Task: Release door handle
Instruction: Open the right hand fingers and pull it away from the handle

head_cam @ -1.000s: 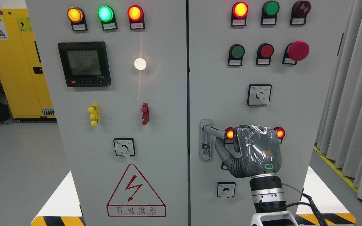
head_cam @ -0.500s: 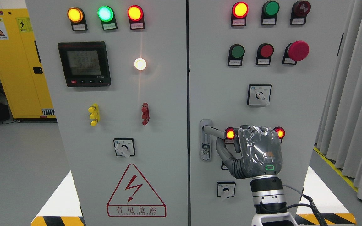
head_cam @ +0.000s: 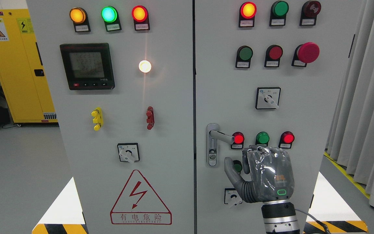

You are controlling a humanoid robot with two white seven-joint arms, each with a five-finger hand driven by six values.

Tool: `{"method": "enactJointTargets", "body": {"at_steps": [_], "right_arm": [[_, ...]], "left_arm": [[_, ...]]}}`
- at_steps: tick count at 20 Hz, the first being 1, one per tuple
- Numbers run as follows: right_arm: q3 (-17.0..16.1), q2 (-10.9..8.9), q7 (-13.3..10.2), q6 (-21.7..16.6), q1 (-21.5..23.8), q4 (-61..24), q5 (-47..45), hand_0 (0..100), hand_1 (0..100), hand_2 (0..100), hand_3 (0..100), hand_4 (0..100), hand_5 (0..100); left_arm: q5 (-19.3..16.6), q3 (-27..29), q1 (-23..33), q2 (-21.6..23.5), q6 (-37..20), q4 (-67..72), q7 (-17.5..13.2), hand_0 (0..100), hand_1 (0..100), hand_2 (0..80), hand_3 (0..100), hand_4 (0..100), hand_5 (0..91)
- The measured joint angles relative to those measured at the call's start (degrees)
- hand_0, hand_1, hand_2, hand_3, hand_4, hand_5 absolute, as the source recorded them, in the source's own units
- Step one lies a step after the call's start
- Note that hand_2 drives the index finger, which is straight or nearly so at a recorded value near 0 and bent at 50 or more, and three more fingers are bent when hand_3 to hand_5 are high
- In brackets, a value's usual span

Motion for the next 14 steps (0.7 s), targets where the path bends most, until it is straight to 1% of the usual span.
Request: {"method": "enactJointTargets", "body": {"at_steps": [1, 2, 3, 4, 5, 6, 7, 9, 10, 11, 14], "right_arm": [[-0.51, 0.00, -0.04, -1.13, 0.56, -0.55, -0.01, 48, 45, 46, 66, 63, 40], [-1.14, 0.00, -0.07, -2.30, 1.14, -1.14, -0.03, 48, 45, 39, 54, 56, 30], [-1.70, 0.02, -0.07, -3.41, 1.74, -1.71, -0.05, 48, 45, 38, 53, 55, 30], [-2.17, 0.03, -0.08, -4.70, 2.22, -2.19, -0.08, 48, 45, 33, 44, 47, 24], [-2.74, 0.04, -0.16, -6.01, 2.66, -2.70, -0.11, 47, 45, 22, 29, 31, 10], [-3.41, 0.05, -0.26, -6.91, 3.07, -3.15, -0.14, 47, 45, 21, 28, 29, 8], [-4.08, 0.06, -0.47, -8.17, 3.42, -3.59, -0.22, 46, 45, 12, 16, 17, 0], [-5.33, 0.09, -1.35, -10.16, 4.03, -4.35, -0.87, 46, 45, 12, 16, 17, 0], [-5.96, 0.10, -2.02, -10.90, 4.34, -4.70, -1.55, 46, 45, 7, 9, 11, 0], [-6.48, 0.10, -2.37, -11.56, 4.64, -4.98, -2.21, 48, 41, 0, 0, 0, 0], [-7.95, 0.09, -3.14, -12.64, 5.22, -5.73, -3.91, 51, 38, 0, 0, 0, 0]], "left_arm": [[0.00, 0.00, 0.00, 0.00, 0.00, 0.00, 0.00, 12, 56, 0.0, 0, 0, 0.0], [0.00, 0.00, 0.00, 0.00, 0.00, 0.00, 0.00, 12, 56, 0.0, 0, 0, 0.0], [0.00, 0.00, 0.00, 0.00, 0.00, 0.00, 0.00, 12, 56, 0.0, 0, 0, 0.0], [0.00, 0.00, 0.00, 0.00, -0.01, 0.00, 0.00, 12, 56, 0.0, 0, 0, 0.0], [0.00, 0.00, 0.00, 0.00, -0.01, 0.00, 0.00, 12, 56, 0.0, 0, 0, 0.0], [0.00, 0.00, 0.00, 0.00, -0.01, 0.00, 0.00, 12, 56, 0.0, 0, 0, 0.0], [0.00, 0.00, 0.00, 0.00, -0.01, 0.00, 0.00, 12, 56, 0.0, 0, 0, 0.0], [0.00, 0.00, 0.00, 0.00, -0.01, 0.00, 0.00, 12, 56, 0.0, 0, 0, 0.0], [0.00, 0.00, 0.00, 0.00, -0.01, 0.00, 0.00, 12, 56, 0.0, 0, 0, 0.0], [0.00, 0.00, 0.00, 0.00, -0.01, 0.00, 0.00, 12, 56, 0.0, 0, 0, 0.0], [0.00, 0.00, 0.00, 0.00, -0.01, 0.00, 0.00, 12, 56, 0.0, 0, 0, 0.0]]}}
